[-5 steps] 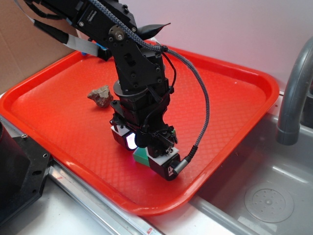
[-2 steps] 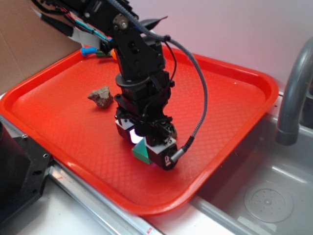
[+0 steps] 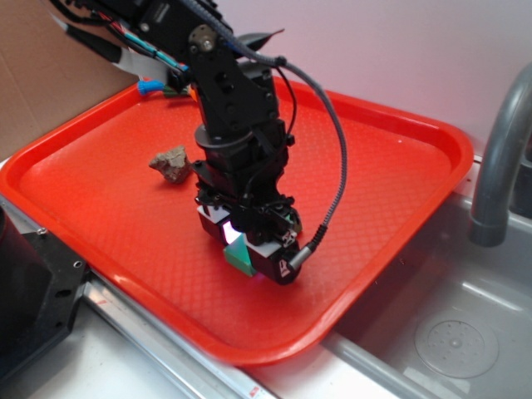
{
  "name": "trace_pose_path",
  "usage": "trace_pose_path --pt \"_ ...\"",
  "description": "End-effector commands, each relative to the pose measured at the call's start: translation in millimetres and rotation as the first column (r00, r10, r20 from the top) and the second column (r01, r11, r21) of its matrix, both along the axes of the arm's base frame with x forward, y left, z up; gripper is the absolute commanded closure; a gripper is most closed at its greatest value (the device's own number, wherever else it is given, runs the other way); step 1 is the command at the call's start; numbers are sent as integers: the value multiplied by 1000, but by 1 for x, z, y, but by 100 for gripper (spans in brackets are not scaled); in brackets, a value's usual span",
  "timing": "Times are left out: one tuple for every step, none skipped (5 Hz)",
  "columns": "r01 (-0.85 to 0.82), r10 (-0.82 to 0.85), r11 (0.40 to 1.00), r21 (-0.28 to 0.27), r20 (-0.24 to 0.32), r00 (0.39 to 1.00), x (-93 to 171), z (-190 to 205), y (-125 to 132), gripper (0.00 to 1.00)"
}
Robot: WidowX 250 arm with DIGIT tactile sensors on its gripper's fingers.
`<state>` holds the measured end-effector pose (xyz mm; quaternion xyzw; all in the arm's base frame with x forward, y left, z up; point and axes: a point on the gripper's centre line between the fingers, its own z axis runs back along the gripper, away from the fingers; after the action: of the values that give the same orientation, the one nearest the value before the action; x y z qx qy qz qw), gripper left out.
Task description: Grab the green block.
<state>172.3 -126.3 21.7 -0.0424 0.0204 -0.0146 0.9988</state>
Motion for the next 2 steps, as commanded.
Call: trace_pose_path --pt "-40 54 996 -85 164 985 -7 99 85 100" --pt "-86 95 994 -72 138 986 -4 150 124 100"
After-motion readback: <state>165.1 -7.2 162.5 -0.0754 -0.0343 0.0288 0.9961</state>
